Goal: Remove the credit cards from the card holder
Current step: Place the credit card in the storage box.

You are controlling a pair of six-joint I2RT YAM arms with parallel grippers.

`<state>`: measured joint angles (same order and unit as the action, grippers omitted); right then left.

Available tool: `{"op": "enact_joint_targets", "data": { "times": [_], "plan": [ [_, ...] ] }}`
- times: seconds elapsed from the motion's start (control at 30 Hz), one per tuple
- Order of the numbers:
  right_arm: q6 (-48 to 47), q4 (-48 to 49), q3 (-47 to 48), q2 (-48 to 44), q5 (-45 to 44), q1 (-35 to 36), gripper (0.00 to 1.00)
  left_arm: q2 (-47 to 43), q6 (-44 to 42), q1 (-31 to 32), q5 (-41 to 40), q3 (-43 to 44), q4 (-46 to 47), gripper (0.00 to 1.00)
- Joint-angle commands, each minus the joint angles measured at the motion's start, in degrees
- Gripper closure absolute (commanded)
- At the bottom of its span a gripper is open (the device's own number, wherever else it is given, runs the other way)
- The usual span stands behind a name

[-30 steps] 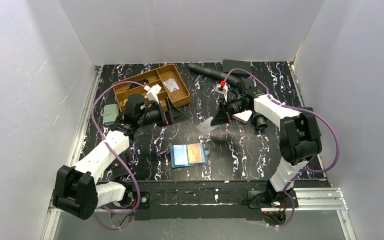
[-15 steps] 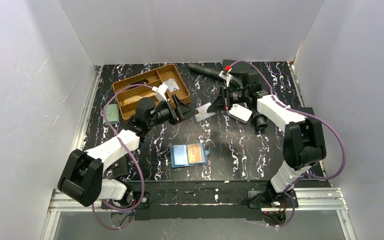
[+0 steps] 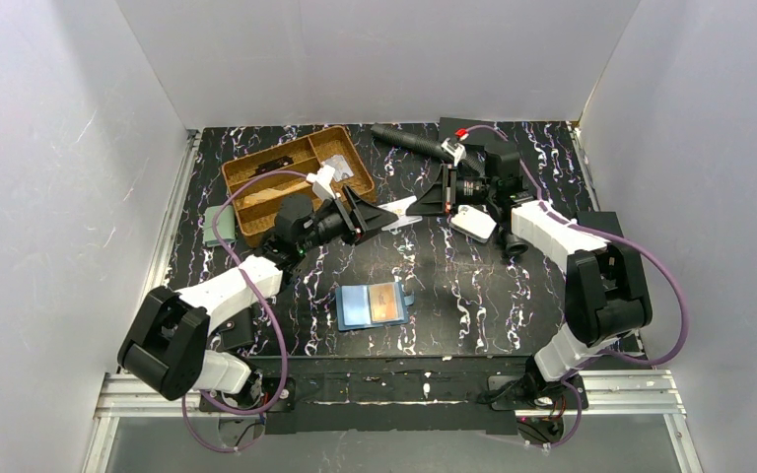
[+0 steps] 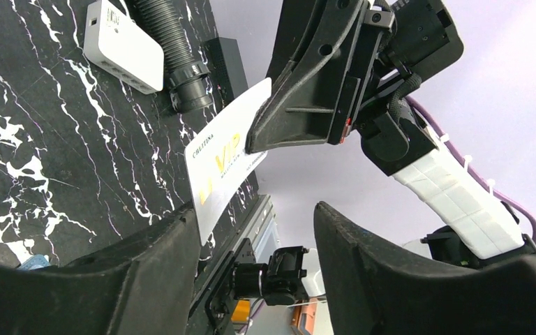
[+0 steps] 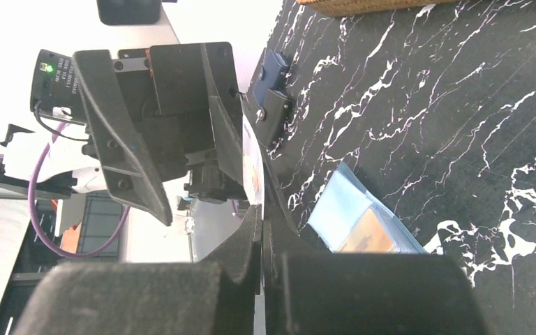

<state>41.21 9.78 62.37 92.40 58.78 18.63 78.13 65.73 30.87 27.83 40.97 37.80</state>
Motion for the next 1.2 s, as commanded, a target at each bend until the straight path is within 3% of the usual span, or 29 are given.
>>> {"op": "enact_joint_targets", "data": {
  "times": [0.0, 0.1, 0.23, 0.27, 0.43, 0.67, 0.8, 0.93, 1.17],
  "plan": [
    [6.56, 8.41, -1.37, -2.38, 0.80, 0.31, 0.99, 0.13, 1.35, 1.03, 0.20, 0.44, 3.99, 0.47],
    [6.60, 8.76, -2.21, -3.02, 0.73, 0.67, 0.99, 0.34, 1.20, 1.03, -0.07, 0.08, 4.72, 0.63],
    [6.31, 9.11, -3.39, -3.98, 0.43, 0.88, 0.94, 0.35, -0.04, 1.03, 0.55, 0.01, 5.42, 0.98],
    [6.03, 9.19, -3.53, -4.16, 0.37, 0.88, 0.92, 0.06, -0.82, 0.99, 0.67, -0.20, 5.52, 1.00],
    [2.33, 8.91, -3.57, -5.87, 1.43, 0.88, 0.71, -2.21, -4.45, -0.41, 3.40, -2.25, 5.44, 1.00],
    [-15.24, -4.46, 1.75, -6.66, 5.32, 0.88, 0.40, -3.39, -7.15, -6.82, 18.78, -2.80, 2.91, 1.00],
    [-19.70, -7.17, 3.24, -6.00, 7.71, 1.45, 0.34, -4.07, -11.22, -8.54, 26.19, -0.72, -2.58, 1.00],
    [-29.56, -16.63, 6.83, -4.55, 8.30, 3.97, 0.29, -2.76, -12.48, -8.81, 33.06, 1.74, -4.66, 1.00],
    [-44.84, -34.42, 15.02, -1.48, 5.16, 7.03, 0.30, -2.14, -15.27, -8.77, 38.17, 4.02, -8.97, 1.00]
  ]
}}
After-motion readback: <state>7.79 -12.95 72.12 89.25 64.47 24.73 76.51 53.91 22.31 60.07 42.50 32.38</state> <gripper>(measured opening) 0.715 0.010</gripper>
